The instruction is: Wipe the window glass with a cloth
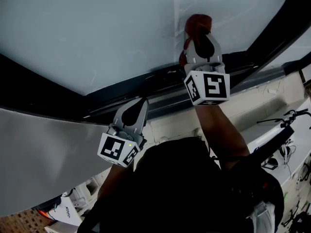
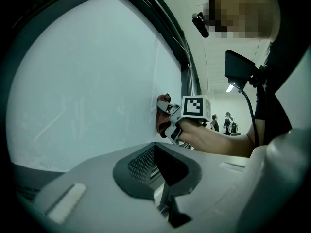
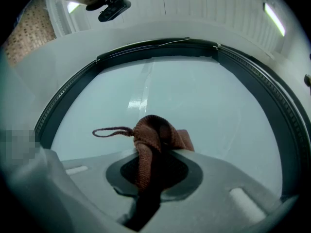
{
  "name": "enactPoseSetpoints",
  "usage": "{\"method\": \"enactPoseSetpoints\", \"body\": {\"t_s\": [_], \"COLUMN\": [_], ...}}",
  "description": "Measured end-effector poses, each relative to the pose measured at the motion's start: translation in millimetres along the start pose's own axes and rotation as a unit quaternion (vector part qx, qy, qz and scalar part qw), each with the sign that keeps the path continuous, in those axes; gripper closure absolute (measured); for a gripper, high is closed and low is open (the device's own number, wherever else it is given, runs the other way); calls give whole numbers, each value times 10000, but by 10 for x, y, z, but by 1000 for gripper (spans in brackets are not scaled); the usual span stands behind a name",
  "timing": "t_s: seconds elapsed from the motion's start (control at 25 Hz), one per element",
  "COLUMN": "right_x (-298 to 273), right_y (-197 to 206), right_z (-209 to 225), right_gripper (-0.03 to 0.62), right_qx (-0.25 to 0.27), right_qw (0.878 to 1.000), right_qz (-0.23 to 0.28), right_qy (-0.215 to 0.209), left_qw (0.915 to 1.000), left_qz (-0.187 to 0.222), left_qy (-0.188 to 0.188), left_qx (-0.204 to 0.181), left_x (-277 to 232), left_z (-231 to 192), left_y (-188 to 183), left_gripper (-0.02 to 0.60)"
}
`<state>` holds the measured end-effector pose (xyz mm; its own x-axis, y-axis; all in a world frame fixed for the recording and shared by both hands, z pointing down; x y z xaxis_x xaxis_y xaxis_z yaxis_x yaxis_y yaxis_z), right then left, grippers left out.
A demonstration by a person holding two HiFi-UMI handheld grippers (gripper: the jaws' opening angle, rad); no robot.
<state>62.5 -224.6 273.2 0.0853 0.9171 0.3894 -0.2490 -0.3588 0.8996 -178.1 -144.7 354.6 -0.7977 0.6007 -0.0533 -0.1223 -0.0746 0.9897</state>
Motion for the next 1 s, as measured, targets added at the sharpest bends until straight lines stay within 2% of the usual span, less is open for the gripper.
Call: {"method": "enactPoseSetpoints", "body": {"t_s": [0.44,0.76,0.88,1.0], "right_x": [-20,-29,-34,-42], "right_y": [105,122,106,65], "right_z": [-306,-356,-325,-247], "right_gripper": [562,562,562,563], "right_qx": [-12,53,163,332], "right_qw": [9996,9990,9976,9929], "right_qz": [-40,-142,-271,-479], "right_qy": [-288,-416,-619,-1040], "left_qw": [9999,9999,9999,9999], "left_qz": [-37,-2,55,121], "left_qy": [-106,-129,-94,-73], "left_qx": [-56,-58,-62,-41], "left_x": [188,238,212,177], "left_z": [-54,-29,16,71], "left_y": [5,1,-18,-29], "left_gripper": [565,565,565,565]}}
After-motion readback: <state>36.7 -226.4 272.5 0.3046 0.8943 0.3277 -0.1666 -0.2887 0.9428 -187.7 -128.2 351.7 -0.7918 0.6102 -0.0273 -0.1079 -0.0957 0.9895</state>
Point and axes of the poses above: the fingertips, and each gripper's own axes: x backward along the fingers, z to its right, y out of its underside, the point moved 9 cm from there along x, backward along the fingers, and after that the axes turned 15 degrees about -x, right-handed, at the moved point
